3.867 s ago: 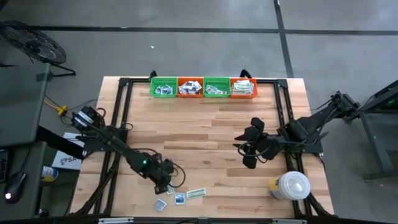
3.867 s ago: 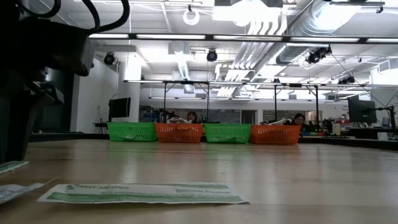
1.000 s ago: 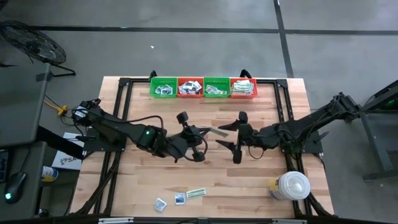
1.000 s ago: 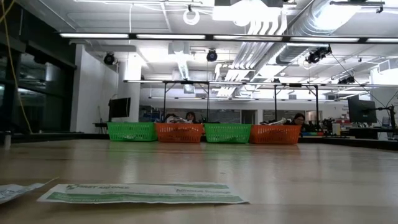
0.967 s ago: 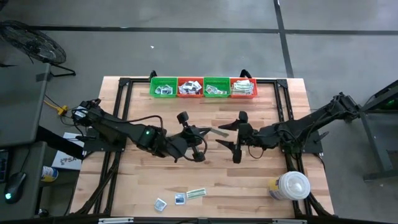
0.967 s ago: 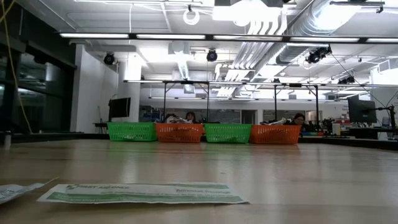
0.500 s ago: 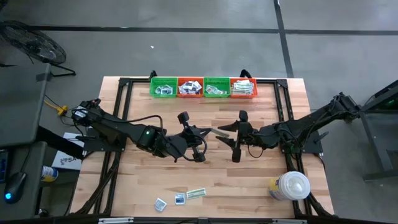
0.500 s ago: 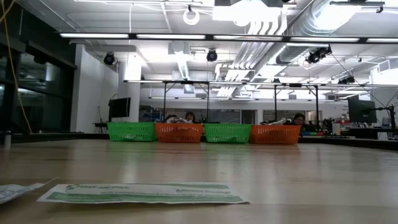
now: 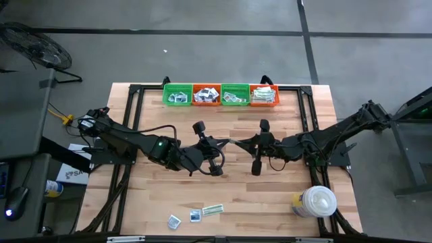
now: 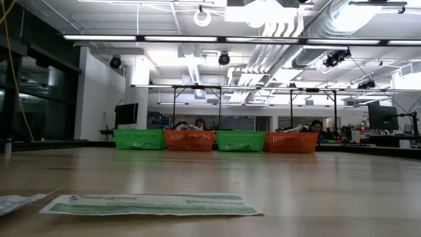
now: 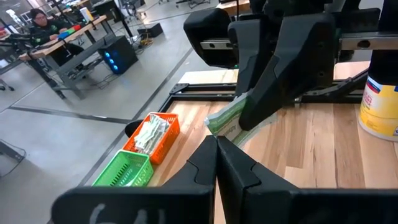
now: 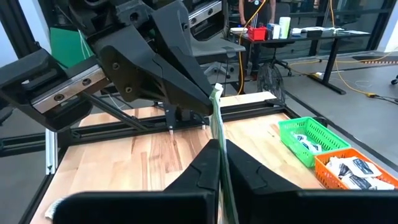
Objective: Pick & Place First Aid Supplies
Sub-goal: Put the left green bandage pack in the right orange bin
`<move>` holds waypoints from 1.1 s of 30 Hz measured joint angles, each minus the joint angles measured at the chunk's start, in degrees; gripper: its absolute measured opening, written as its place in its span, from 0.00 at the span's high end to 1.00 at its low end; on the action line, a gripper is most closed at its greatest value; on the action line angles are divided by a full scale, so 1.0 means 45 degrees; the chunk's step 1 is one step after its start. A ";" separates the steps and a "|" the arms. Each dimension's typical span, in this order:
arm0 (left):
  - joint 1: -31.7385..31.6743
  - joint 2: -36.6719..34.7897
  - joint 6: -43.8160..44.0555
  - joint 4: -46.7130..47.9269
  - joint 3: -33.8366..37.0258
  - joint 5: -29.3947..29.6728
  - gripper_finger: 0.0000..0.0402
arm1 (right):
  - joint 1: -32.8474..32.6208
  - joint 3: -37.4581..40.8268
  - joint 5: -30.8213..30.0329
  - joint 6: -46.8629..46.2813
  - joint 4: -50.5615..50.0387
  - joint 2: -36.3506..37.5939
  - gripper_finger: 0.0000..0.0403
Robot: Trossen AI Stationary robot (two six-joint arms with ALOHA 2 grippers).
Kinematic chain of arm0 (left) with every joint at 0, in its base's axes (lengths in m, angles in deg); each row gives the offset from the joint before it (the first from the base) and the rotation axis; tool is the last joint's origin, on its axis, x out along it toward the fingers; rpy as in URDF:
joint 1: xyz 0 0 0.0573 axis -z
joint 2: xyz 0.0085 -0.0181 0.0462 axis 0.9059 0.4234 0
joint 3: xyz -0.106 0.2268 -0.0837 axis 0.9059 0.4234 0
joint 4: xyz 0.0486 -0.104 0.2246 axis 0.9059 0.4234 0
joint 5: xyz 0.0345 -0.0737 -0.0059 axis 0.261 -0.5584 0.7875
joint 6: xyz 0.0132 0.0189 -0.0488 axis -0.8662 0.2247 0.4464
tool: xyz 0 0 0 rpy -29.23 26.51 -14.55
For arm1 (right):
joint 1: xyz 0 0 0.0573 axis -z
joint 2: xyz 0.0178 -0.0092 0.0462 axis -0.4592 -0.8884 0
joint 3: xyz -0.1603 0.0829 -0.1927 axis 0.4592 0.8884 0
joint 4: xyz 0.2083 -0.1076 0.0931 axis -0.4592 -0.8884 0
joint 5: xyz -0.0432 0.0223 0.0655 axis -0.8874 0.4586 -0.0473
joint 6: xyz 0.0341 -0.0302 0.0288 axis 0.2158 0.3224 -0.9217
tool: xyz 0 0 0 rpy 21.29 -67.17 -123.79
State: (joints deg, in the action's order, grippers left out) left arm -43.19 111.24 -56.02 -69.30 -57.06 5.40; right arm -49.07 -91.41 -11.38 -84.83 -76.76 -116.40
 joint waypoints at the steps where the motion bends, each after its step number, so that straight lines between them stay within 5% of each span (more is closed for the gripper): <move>1: 0.0000 0.0000 0.0000 0.0000 0.0000 0.0009 1.00 | 0.0000 0.0000 0.0017 0.0008 0.0000 0.0000 0.99; 11: -0.0005 0.0000 -0.1113 -0.0086 0.0000 0.0065 0.96 | 0.0212 0.0000 0.0244 0.0003 -0.0316 0.0352 1.00; 22: -0.0005 -0.0083 -0.1286 0.0160 0.0004 0.1825 0.59 | 0.0882 -0.0005 0.0517 -0.0770 -0.2965 0.1386 1.00; 33: -0.0331 -0.1322 0.3080 0.6472 0.0015 0.2099 0.55 | 0.2807 -0.0005 0.2212 -0.1905 -0.7322 0.1792 1.00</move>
State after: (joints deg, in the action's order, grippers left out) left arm -44.68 105.29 -42.16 -40.17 -56.99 14.85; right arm -36.44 -91.43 -1.43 -93.40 -109.71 -108.33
